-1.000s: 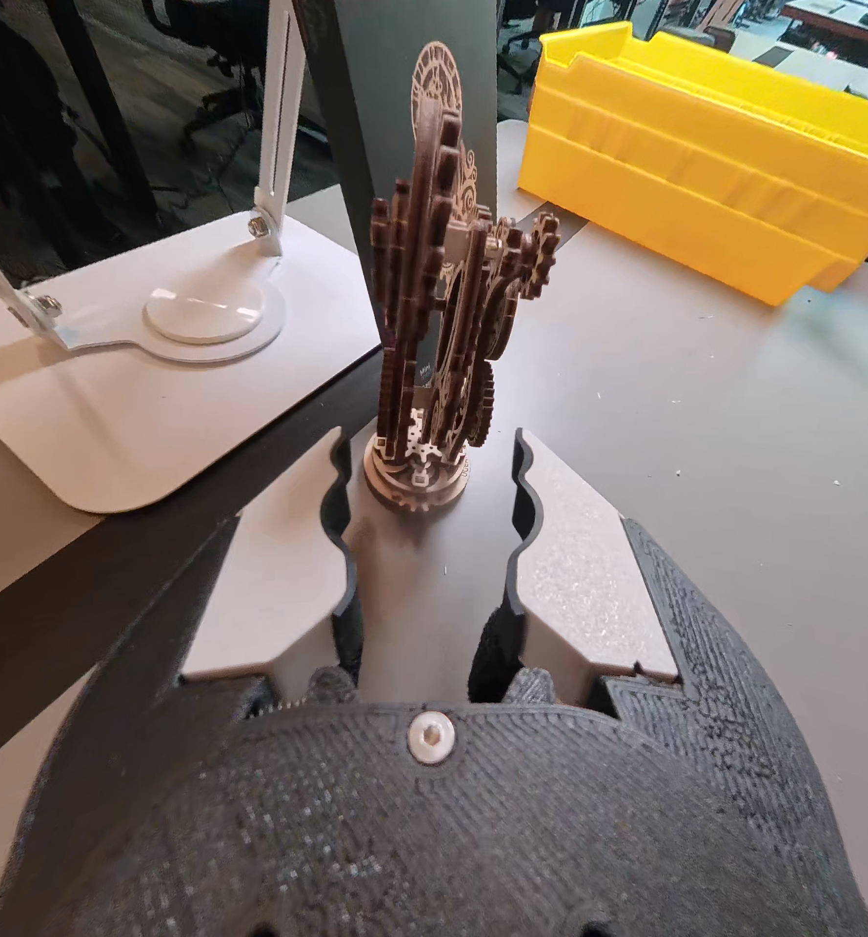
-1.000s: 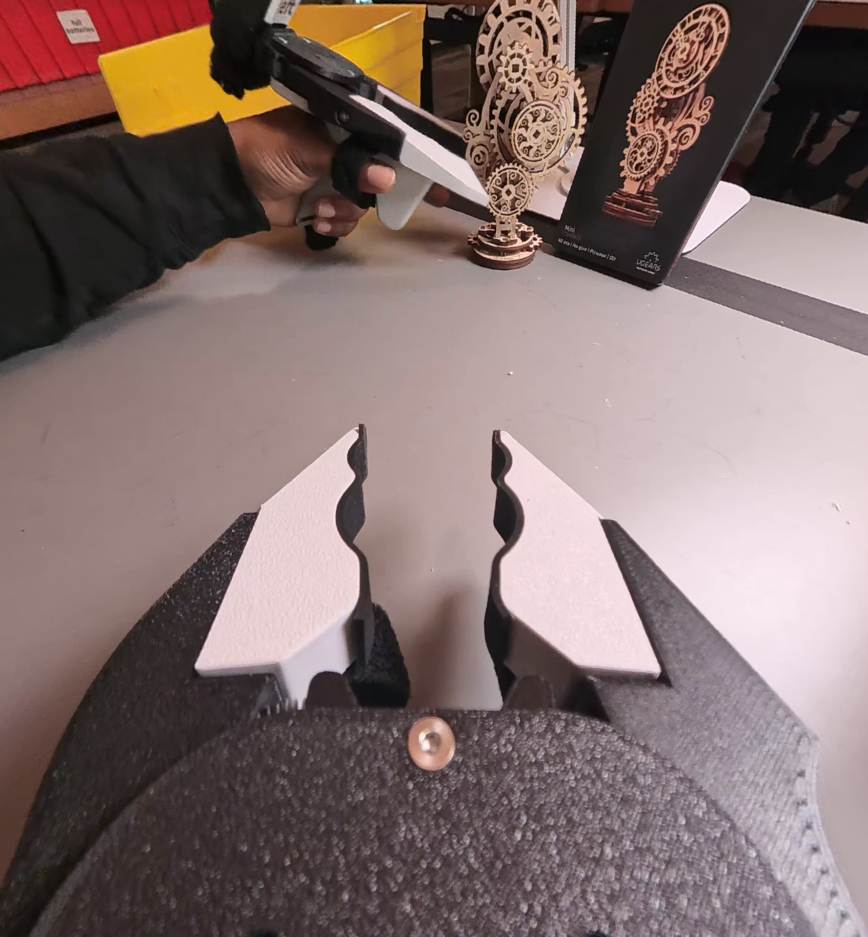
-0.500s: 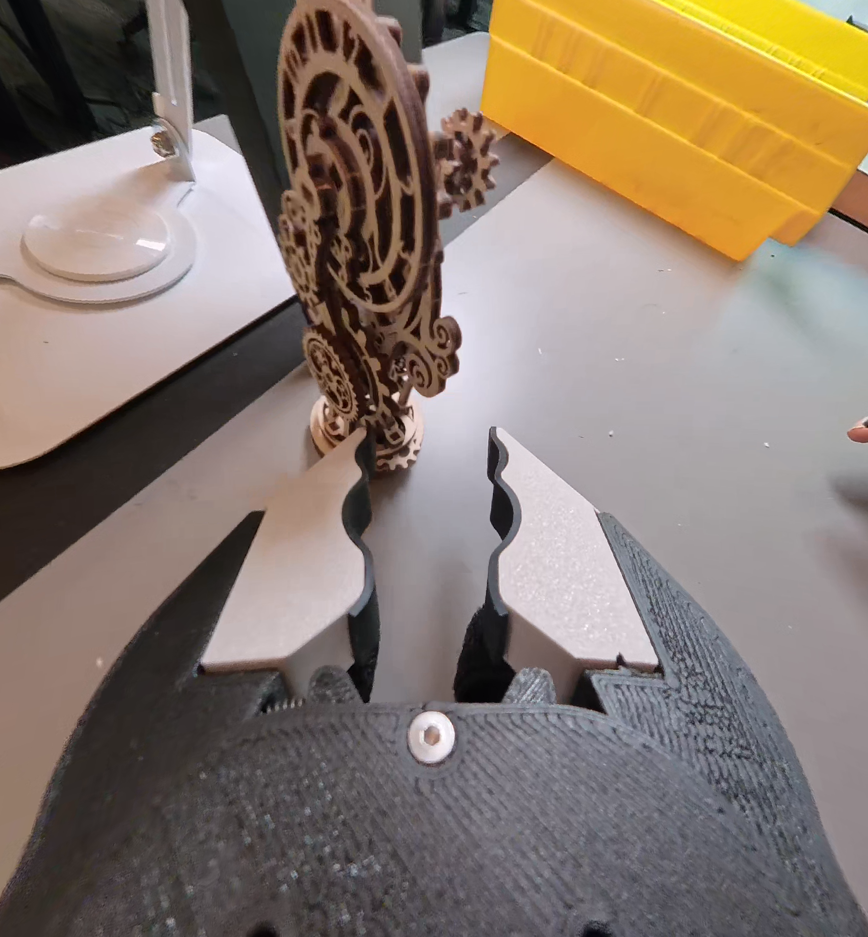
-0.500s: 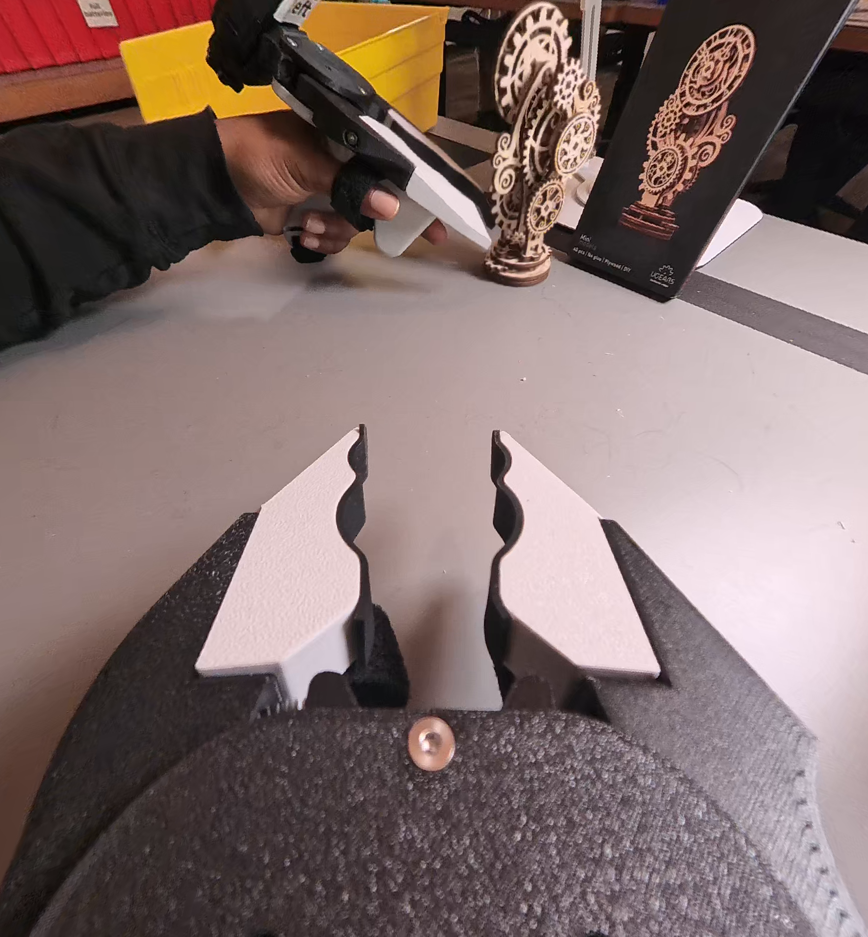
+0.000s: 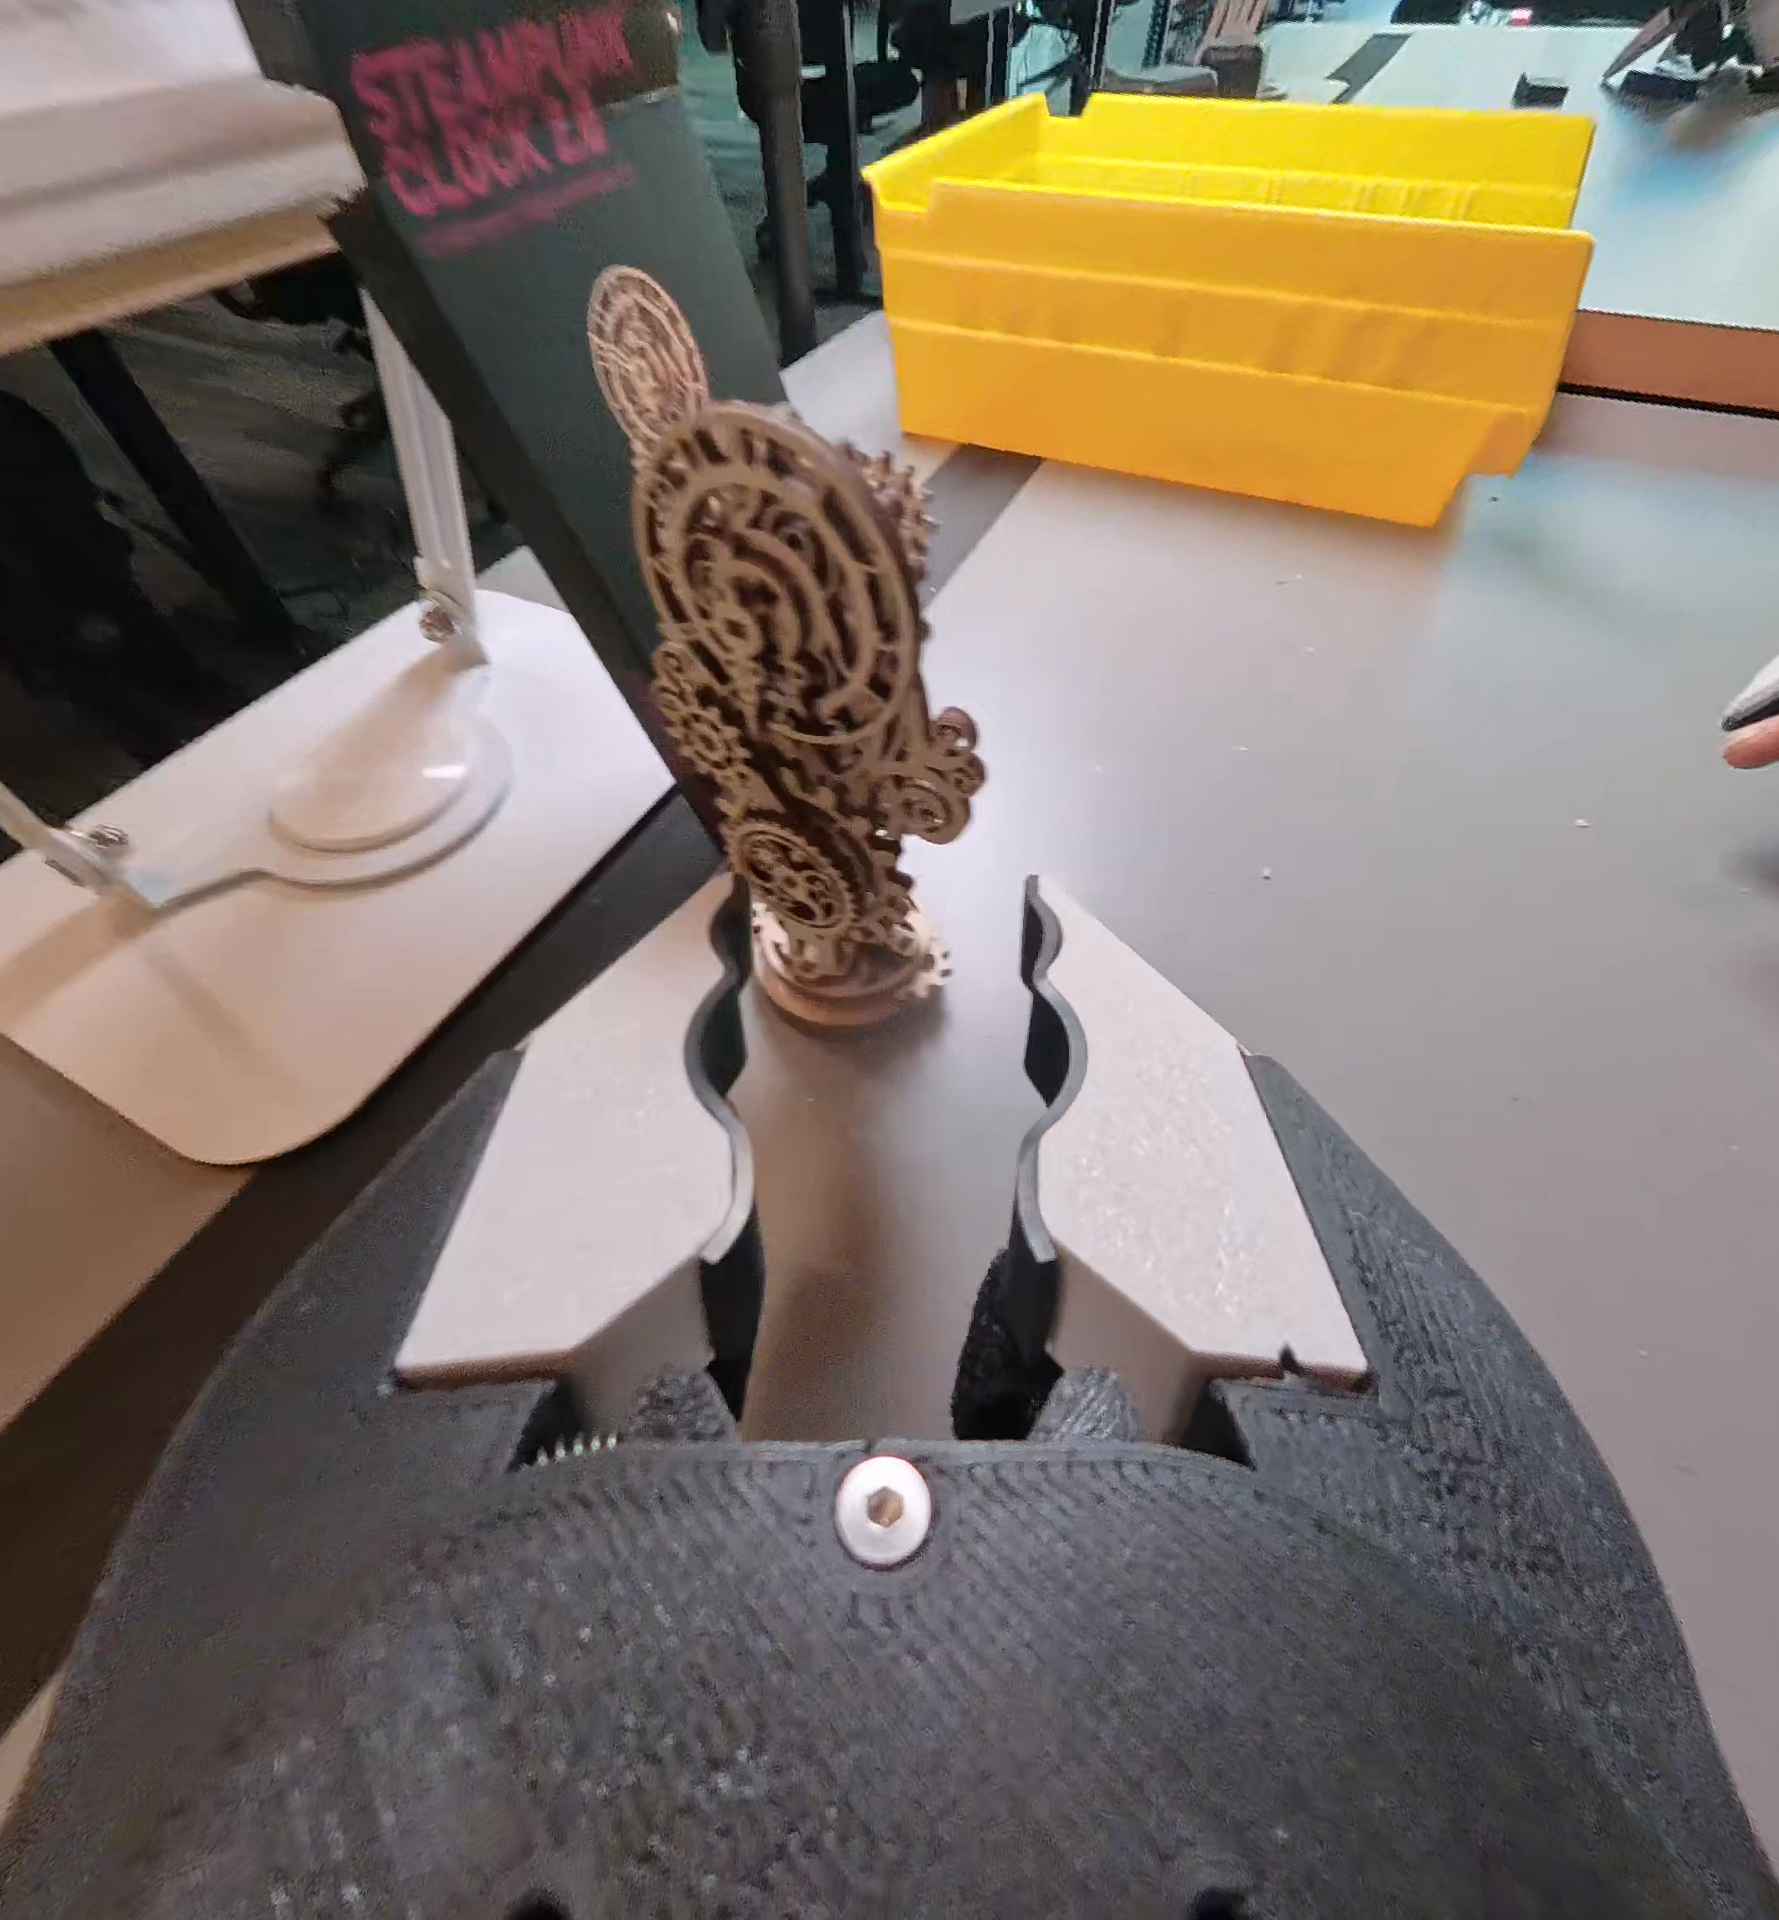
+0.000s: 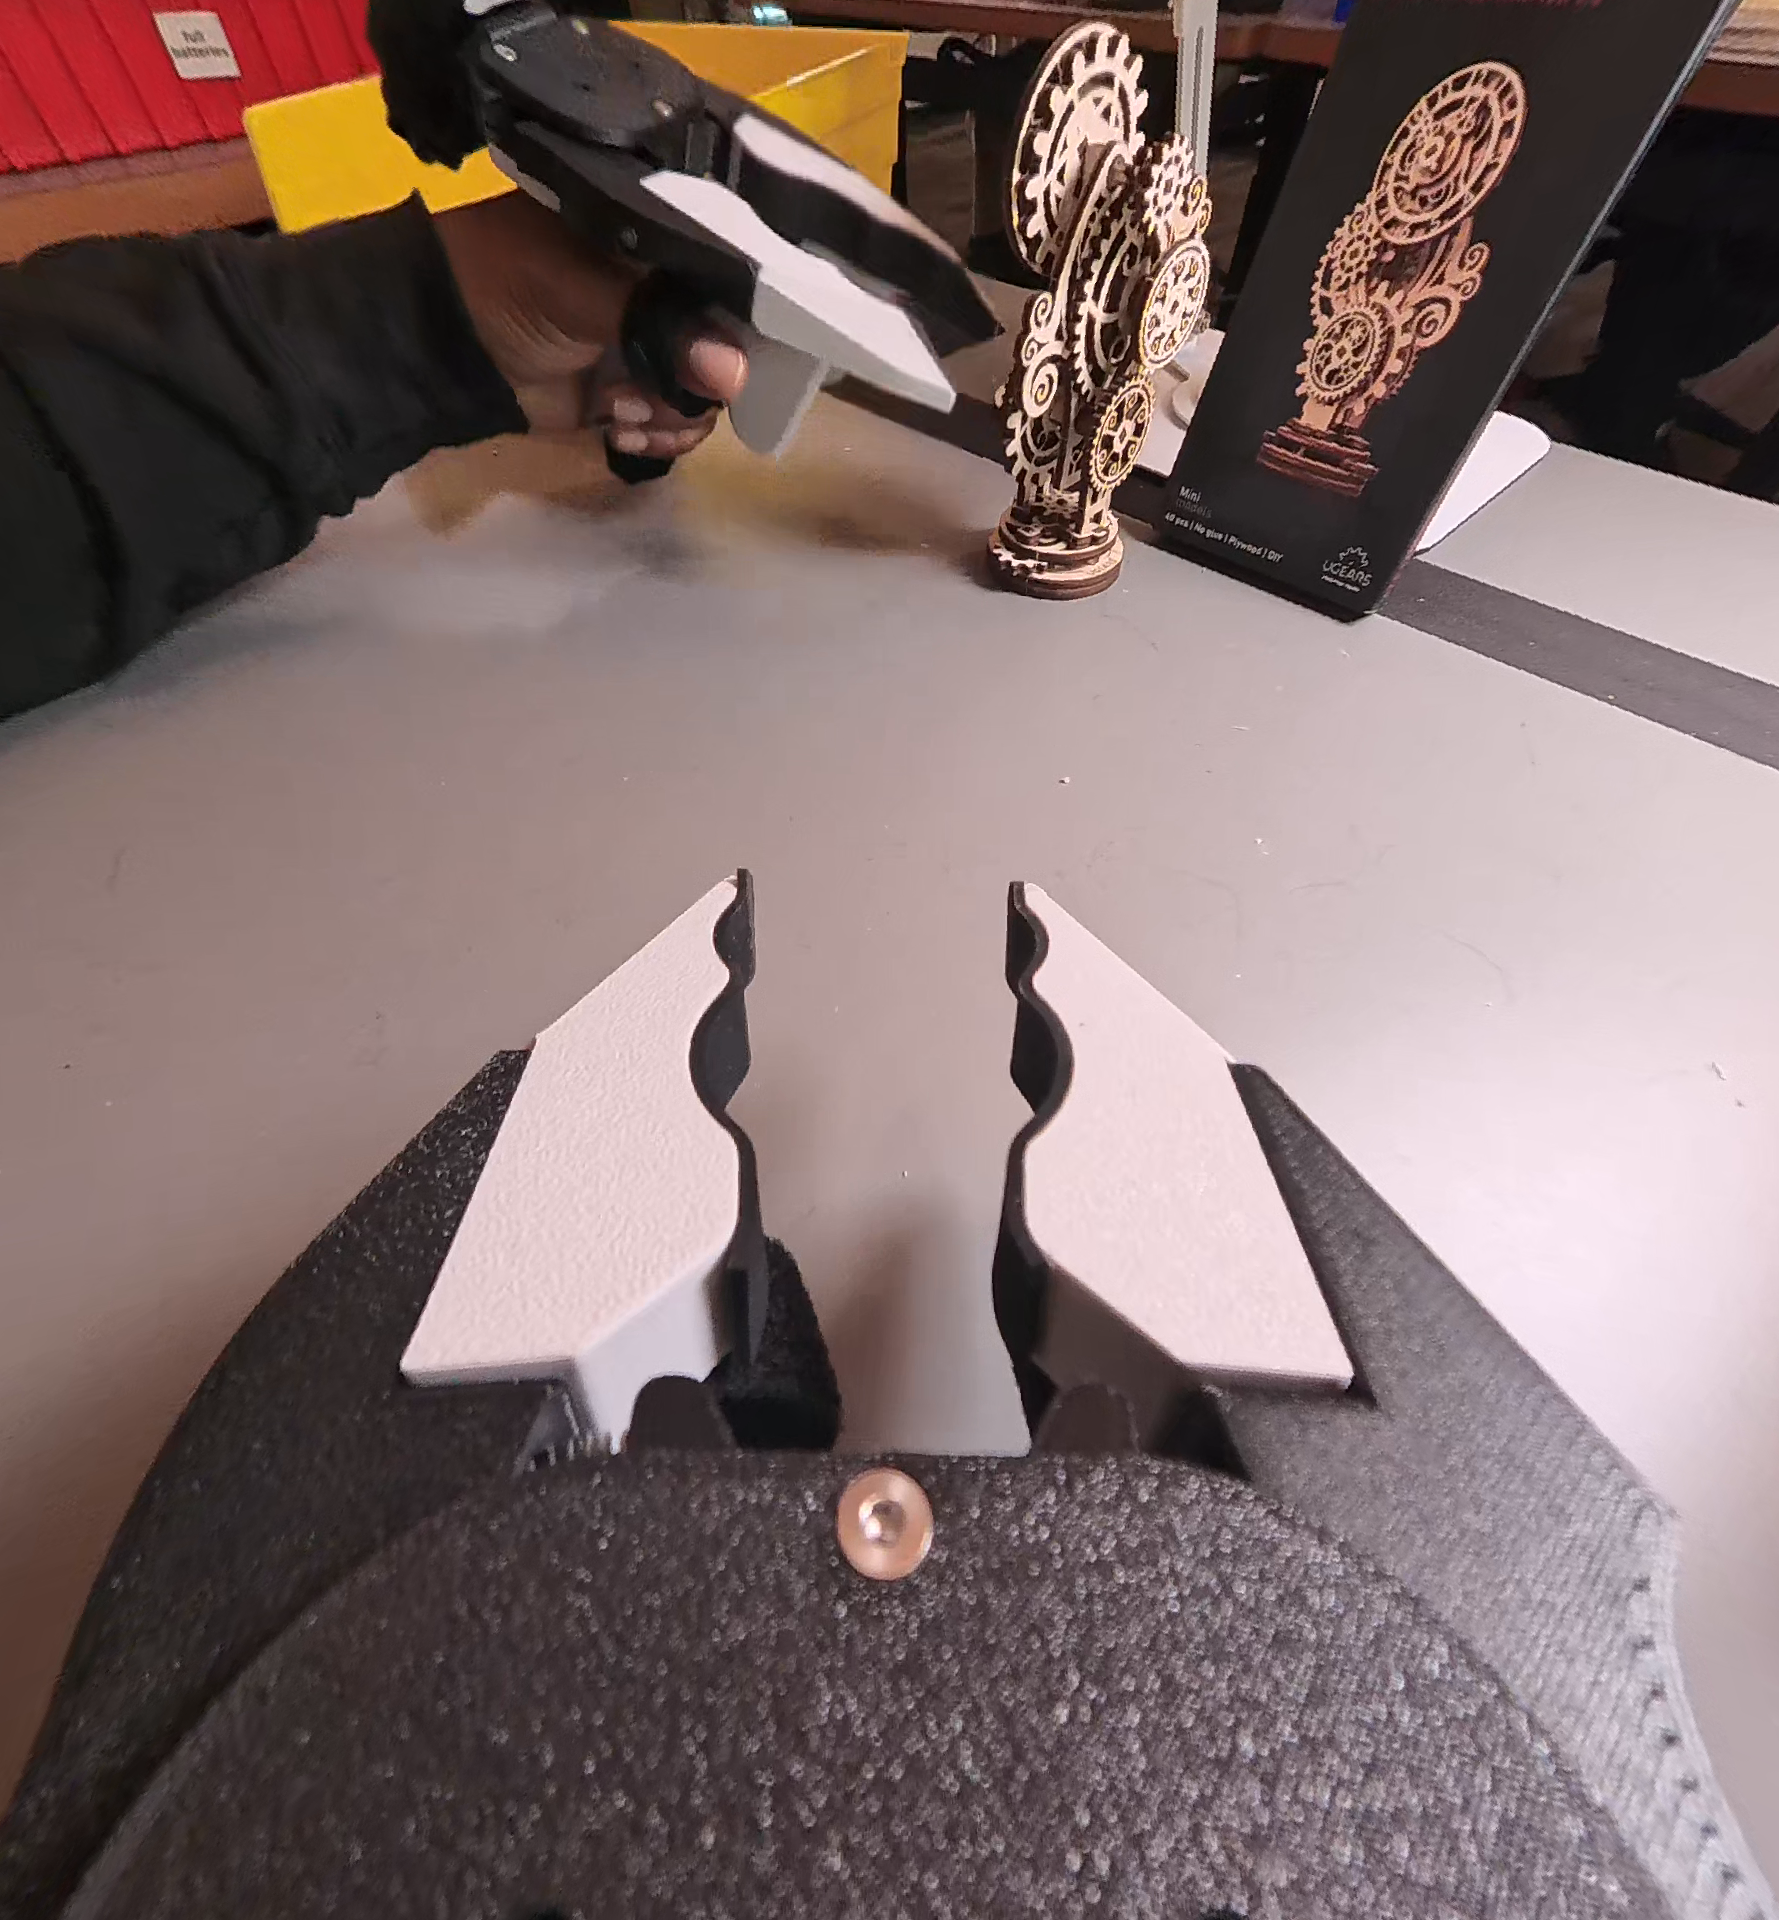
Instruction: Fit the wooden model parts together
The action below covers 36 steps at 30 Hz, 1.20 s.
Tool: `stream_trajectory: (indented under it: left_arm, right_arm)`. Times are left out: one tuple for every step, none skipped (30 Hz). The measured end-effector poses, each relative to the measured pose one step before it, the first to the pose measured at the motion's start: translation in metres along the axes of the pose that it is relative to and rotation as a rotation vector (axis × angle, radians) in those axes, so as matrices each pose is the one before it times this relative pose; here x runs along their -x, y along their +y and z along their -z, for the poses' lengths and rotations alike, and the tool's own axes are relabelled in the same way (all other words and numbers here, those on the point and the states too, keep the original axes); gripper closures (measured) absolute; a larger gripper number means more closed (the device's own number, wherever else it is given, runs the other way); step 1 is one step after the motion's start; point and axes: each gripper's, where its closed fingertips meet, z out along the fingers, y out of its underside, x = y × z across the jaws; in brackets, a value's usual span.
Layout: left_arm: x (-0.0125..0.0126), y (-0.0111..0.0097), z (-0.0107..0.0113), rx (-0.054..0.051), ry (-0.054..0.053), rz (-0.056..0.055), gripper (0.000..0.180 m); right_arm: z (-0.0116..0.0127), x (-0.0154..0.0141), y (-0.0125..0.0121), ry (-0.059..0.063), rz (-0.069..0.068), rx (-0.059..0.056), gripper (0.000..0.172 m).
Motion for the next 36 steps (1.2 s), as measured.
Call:
stream_trajectory:
  left_arm:
    - [0.00535, -0.00293, 0.00119, -0.0133, 0.0107, -0.0076, 0.12]
    - [0.0021, -0.0032, -0.00044, -0.0059, 0.0303, -0.0057, 0.111]
    - [0.00025, -0.00268, -0.00197, 0.0056, 0.0381, -0.0133, 0.105]
    - [0.00085, -0.00117, -0.00358, 0.0186, 0.0347, -0.0154, 0.099]
    - [0.0024, 0.00044, -0.0047, 0.0272, 0.029, -0.0076, 0.096]
    - [0.00211, 0.00169, -0.00546, 0.032, 0.0336, -0.0009, 0.092]
    - [0.00125, 0.00221, -0.0055, 0.0305, 0.0368, -0.0033, 0.088]
    - [0.00167, 0.00239, -0.00512, 0.0271, 0.028, -0.0054, 0.086]
    - [0.00244, 0.00186, -0.00443, 0.0216, 0.0174, -0.0088, 0.085]
    - [0.0022, 0.00086, -0.00331, 0.0134, 0.0127, -0.0084, 0.085]
    - [0.00131, -0.00006, -0.00241, 0.0054, 0.0133, -0.0045, 0.085]
    - [-0.00043, -0.00048, -0.00148, -0.0004, 0.0199, 0.0031, 0.088]
    - [-0.00203, -0.0001, -0.00112, 0.0005, 0.022, 0.0084, 0.093]
    - [-0.00177, 0.00116, -0.00076, 0.007, 0.0113, 0.0063, 0.1]
    - [-0.00012, 0.00183, -0.00068, 0.0102, -0.0088, 0.0059, 0.106]
    - [-0.00101, 0.00087, -0.00009, 0.0033, -0.0109, 0.0051, 0.111]
    - [-0.00182, -0.0003, 0.00066, -0.0066, -0.0113, 0.0044, 0.118]
    - [-0.00074, 0.00049, 0.00067, -0.0023, -0.023, 0.0043, 0.119]
    - [0.00132, 0.00104, 0.0009, 0.0037, -0.0392, 0.0108, 0.12]
    - [0.00298, 0.0013, 0.00083, 0.0062, -0.0534, 0.0187, 0.126]
    - [0.00193, 0.00088, 0.00098, 0.0037, -0.0484, 0.0161, 0.129]
    - [0.00031, 0.00056, 0.00083, 0.0002, -0.0412, 0.0206, 0.129]
    - [0.00189, 0.00059, 0.00097, -0.0001, -0.0539, 0.031, 0.129]
    - [0.002, 0.00064, 0.00104, 0.0, -0.0581, 0.0335, 0.129]
    - [0.00133, 0.00087, 0.00135, 0.0005, -0.0559, 0.0304, 0.129]
    - [0.00281, 0.00138, 0.00166, 0.0026, -0.0672, 0.0435, 0.13]
    - [0.00138, 0.00218, 0.0014, 0.005, -0.0574, 0.0458, 0.131]
    - [0.00039, 0.00352, 0.00124, 0.0109, -0.0508, 0.0476, 0.131]
    - [-0.00102, 0.00374, 0.00119, 0.0091, -0.0402, 0.0411, 0.129]
    - [-0.00313, 0.00325, 0.00137, 0.0015, -0.0248, 0.0327, 0.124]
    - [-0.00507, 0.00266, 0.002, -0.0026, -0.0097, 0.025, 0.119]
    - [-0.00831, 0.00249, 0.00259, -0.0023, 0.016, 0.0066, 0.118]
    - [-0.00831, 0.00333, 0.00283, 0.005, 0.0207, -0.0076, 0.119]
    - [-0.0067, 0.00404, 0.0029, 0.0145, 0.019, -0.0208, 0.121]
    - [-0.00206, 0.00373, 0.00301, 0.0173, -0.0011, -0.0298, 0.123]
    - [0.00205, 0.00112, 0.00305, 0.0046, -0.0117, -0.0362, 0.124]
  right_arm:
    - [-0.00088, -0.00004, 0.00129, -0.0015, -0.0013, 0.005, 0.124]
    - [-0.00076, -0.00025, 0.00088, -0.0016, -0.0036, 0.0058, 0.124]
    - [-0.00029, -0.00058, -0.00019, -0.0006, -0.0045, -0.0005, 0.124]
    - [-0.00003, -0.00054, -0.00059, -0.0017, -0.0048, -0.0039, 0.125]
    - [0.00026, -0.00058, -0.00092, -0.0029, -0.0051, -0.0058, 0.125]
    - [0.00039, -0.00083, -0.0008, -0.0022, -0.006, -0.006, 0.125]
    - [0.00056, -0.00071, -0.00079, -0.0034, -0.0056, -0.0063, 0.125]
    - [0.00077, -0.00052, -0.00088, -0.004, -0.0044, -0.0067, 0.125]
    - [0.00088, -0.00084, -0.00068, -0.0011, -0.0029, -0.0062, 0.125]
    - [0.00073, -0.00087, -0.00054, 0.0, -0.0014, -0.0046, 0.125]
    - [0.00063, -0.00066, -0.00028, -0.0008, -0.0013, -0.0029, 0.125]
    - [0.00026, -0.00058, -0.00008, -0.0003, -0.0029, -0.001, 0.125]
    - [-0.00015, -0.00027, 0.00018, -0.0012, -0.0036, 0.0015, 0.125]
    - [-0.00037, 0.00022, 0.00052, -0.0028, -0.0013, 0.004, 0.125]
    - [-0.00057, 0.00044, 0.00058, -0.0021, 0.0017, 0.0047, 0.125]
    - [-0.00043, 0.00069, 0.00053, -0.0021, 0.0049, 0.0046, 0.125]
    - [-0.00042, 0.00091, 0.00054, -0.0009, 0.0079, 0.0043, 0.126]
    - [-0.00044, 0.00096, 0.00047, 0.0005, 0.0103, 0.0046, 0.126]
    - [-0.00052, 0.00103, 0.00058, 0.0014, 0.0117, 0.005, 0.126]
    - [-0.0004, 0.00119, 0.00063, 0.0018, 0.0114, 0.0052, 0.126]
    - [-0.00041, 0.00136, 0.00058, 0.0, 0.0098, 0.0051, 0.126]
    - [-0.00042, 0.00146, 0.00057, -0.0005, 0.008, 0.0043, 0.126]
    - [-0.00028, 0.00103, 0.00038, 0.0006, 0.0059, 0.0033, 0.126]
    - [-0.00017, 0.00098, 0.00033, 0.0006, 0.0038, 0.0025, 0.126]
    - [-0.00004, 0.00081, 0.00015, -0.0001, 0.0016, 0.0015, 0.127]
    - [-0.00003, 0.00033, 0.00021, 0.0013, 0.0, 0.001, 0.127]
    - [-0.00009, -0.00033, 0.00028, 0.0033, -0.0017, 0.0019, 0.127]
    - [-0.00007, -0.00051, 0.00034, 0.0034, -0.0035, 0.0024, 0.127]
    - [0.00013, -0.00056, 0.00034, 0.0022, -0.0051, 0.0016, 0.128]
    - [0.00026, -0.00067, 0.00015, 0.0031, -0.0068, 0.0004, 0.128]
    - [0.00035, -0.00096, 0.0002, 0.0034, -0.0076, 0.0006, 0.128]
    - [0.00055, -0.00066, 0.00012, 0.0021, -0.0068, 0.0002, 0.128]
    - [0.0007, -0.00038, -0.00023, 0.0007, -0.0054, -0.0016, 0.128]
    - [0.00083, -0.00003, -0.00081, -0.0004, -0.0039, -0.0035, 0.128]
    - [0.00086, 0.00028, -0.00112, -0.0006, -0.0021, -0.0045, 0.128]
    - [0.00069, 0.00036, -0.00118, -0.0007, 0.0001, -0.0045, 0.128]
